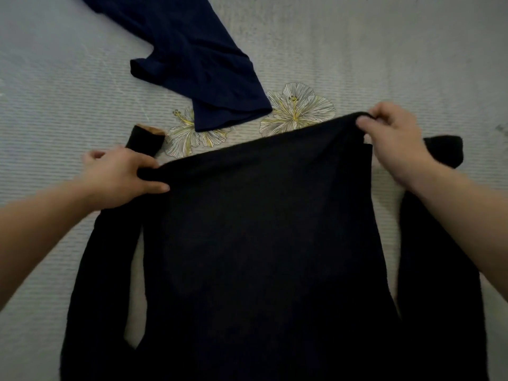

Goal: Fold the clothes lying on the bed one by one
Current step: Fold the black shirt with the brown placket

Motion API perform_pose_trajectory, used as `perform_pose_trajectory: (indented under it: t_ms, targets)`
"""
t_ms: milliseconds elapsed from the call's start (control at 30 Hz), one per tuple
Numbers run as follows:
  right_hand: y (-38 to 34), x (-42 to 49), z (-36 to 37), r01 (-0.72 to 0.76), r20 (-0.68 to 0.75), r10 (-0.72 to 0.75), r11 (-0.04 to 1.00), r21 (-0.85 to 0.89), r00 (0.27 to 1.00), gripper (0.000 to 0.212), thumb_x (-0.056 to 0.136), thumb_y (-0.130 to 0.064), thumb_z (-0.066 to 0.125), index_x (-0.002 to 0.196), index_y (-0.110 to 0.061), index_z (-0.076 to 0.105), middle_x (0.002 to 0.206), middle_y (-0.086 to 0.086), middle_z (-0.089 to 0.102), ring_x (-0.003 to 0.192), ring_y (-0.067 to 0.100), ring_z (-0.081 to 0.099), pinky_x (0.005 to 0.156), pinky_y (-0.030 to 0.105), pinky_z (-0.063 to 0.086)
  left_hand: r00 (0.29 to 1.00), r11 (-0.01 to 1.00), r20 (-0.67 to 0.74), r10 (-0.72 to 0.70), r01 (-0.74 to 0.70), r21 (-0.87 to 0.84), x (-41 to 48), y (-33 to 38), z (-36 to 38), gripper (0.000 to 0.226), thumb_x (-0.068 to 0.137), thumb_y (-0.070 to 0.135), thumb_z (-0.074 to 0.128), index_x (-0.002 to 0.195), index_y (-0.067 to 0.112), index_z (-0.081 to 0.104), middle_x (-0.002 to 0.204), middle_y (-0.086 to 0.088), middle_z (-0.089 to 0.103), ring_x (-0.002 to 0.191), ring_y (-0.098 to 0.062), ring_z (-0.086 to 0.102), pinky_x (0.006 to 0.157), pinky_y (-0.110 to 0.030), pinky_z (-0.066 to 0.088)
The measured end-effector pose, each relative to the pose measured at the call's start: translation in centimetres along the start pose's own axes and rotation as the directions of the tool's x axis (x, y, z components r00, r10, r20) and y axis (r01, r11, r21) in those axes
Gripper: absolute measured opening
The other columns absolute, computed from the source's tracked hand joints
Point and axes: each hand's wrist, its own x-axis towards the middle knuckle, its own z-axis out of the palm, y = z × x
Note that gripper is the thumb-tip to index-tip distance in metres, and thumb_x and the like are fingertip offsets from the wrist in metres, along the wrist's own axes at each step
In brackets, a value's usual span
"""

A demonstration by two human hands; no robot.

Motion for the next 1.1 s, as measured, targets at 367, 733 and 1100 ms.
perform_pose_trajectory:
  t_ms: [367,733,1100]
  targets:
    - [-0.8,0.4,-6.1,0.714,0.703,-0.169,0.006,-0.700,0.691,0.051,0.090,-0.064,0.032,0.069,-0.021,0.049,0.056,0.002,0.051,0.058,0.026,0.052,0.088,0.045,0.031,0.994,0.920,0.089,0.063,-0.092,0.381,1.0,-2.0,-4.7,0.025,0.083,0.062,0.054,0.076,0.038,0.056,0.079,0.011,0.059,0.091,-0.014,0.044,0.082,-0.037,0.026]
    - [0.2,2.3,-5.4,0.078,0.059,-0.060,0.418,-0.905,0.996,0.023,0.086,-0.025,0.060,0.105,-0.018,0.071,0.115,0.016,0.054,0.114,0.035,0.042,0.095,0.044,0.031,0.936,0.854,0.083,-0.341,0.346,-0.390,3.8,1.3,-7.4,0.017,0.087,0.027,0.065,0.080,0.011,0.067,0.078,-0.009,0.062,0.067,-0.018,0.055,0.059,-0.026,0.046]
    - [3.9,4.1,-0.9,-0.442,-0.210,0.470,0.881,0.168,0.857,0.030,0.080,-0.015,0.065,0.106,-0.006,0.055,0.099,0.016,0.068,0.067,0.015,0.067,0.066,0.030,0.058,0.894,0.630,-0.095,-0.438,0.230,-0.742,5.8,4.0,-0.2,0.034,0.082,0.016,0.069,0.114,0.020,0.057,0.125,-0.008,0.052,0.094,-0.016,0.060,0.078,-0.027,0.048]
